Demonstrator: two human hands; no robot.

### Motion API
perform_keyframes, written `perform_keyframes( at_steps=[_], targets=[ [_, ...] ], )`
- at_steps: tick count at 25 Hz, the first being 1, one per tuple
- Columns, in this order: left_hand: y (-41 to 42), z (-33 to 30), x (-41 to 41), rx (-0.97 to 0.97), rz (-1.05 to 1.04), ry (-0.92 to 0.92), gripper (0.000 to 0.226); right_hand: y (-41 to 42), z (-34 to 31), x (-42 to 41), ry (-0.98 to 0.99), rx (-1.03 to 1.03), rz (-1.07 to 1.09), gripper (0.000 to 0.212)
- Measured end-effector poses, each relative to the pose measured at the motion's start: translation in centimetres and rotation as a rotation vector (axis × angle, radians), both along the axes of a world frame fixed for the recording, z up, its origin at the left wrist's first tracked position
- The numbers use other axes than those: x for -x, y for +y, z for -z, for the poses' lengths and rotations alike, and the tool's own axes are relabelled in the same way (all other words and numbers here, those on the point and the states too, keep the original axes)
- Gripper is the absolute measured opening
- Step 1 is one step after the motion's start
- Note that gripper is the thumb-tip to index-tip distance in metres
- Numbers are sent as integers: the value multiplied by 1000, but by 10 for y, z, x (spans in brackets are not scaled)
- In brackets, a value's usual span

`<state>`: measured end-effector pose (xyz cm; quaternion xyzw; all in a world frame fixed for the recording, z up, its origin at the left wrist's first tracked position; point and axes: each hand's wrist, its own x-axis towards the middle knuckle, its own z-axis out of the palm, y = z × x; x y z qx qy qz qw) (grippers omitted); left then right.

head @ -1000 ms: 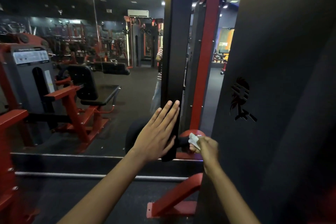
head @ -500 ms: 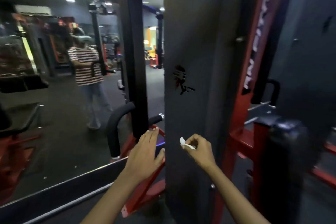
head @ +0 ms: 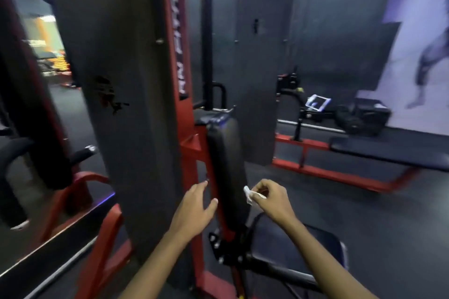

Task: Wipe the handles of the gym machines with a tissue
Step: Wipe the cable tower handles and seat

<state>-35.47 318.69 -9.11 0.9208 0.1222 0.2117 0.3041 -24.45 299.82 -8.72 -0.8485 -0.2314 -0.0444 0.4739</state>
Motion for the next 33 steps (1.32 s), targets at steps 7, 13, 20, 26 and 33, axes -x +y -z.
perform_keyframes(
  at_steps=[7, 13, 20, 26, 33],
  targets=[
    [-237, 9, -88, 106, 341, 49, 57, -269, -3, 1, 24, 12, 388, 18],
    [-467, 10, -122, 252, 540, 104, 52, -485, -23, 16, 34, -15, 605, 23],
    [-612, 12, -179, 284, 676, 171, 47, -624, -26, -9, 26, -70, 759, 23],
    [-683, 23, -291, 296, 704, 132, 43, -689, -15, -106, 31, -1, 800, 19],
    [-709, 5, -455, 322, 637, 64, 44, -719, -39, -281, -6, 55, 723, 20]
  ],
)
